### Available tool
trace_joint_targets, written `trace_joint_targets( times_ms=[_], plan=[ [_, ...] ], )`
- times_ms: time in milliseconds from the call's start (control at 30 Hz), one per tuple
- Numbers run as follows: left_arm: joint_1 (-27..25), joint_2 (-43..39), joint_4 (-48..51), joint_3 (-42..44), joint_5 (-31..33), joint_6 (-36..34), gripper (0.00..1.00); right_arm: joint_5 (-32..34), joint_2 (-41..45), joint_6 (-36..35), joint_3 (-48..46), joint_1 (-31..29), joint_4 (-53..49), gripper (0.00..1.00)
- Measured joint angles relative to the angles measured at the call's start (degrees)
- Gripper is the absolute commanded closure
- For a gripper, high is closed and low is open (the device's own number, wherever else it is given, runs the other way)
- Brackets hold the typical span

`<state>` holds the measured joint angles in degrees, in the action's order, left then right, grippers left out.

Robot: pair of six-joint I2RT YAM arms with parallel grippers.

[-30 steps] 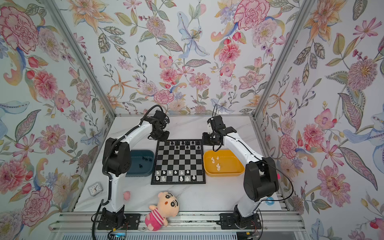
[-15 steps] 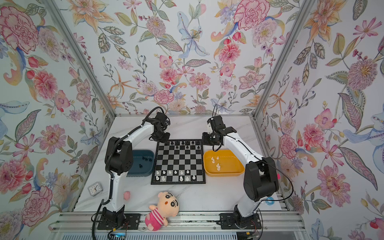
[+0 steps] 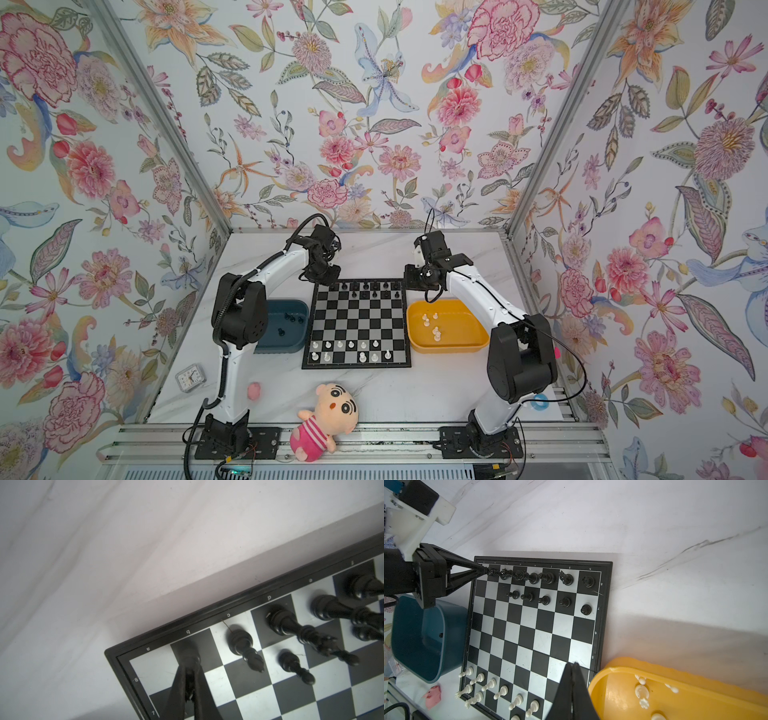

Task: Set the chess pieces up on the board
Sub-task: 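Lower the black piece onto the farthest rank and open the left gripper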

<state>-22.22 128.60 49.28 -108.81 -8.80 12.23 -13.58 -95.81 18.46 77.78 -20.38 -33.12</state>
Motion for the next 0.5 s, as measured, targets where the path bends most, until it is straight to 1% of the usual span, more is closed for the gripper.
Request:
trace_joint_targets(
  times_ms=[500],
  plan=[
    [-0.42, 0.42, -0.02, -0.46, -0.20, 0.15, 1.00, -0.81, -0.74, 0.02, -0.02, -0.11, 0.02, 0.94]
  ],
)
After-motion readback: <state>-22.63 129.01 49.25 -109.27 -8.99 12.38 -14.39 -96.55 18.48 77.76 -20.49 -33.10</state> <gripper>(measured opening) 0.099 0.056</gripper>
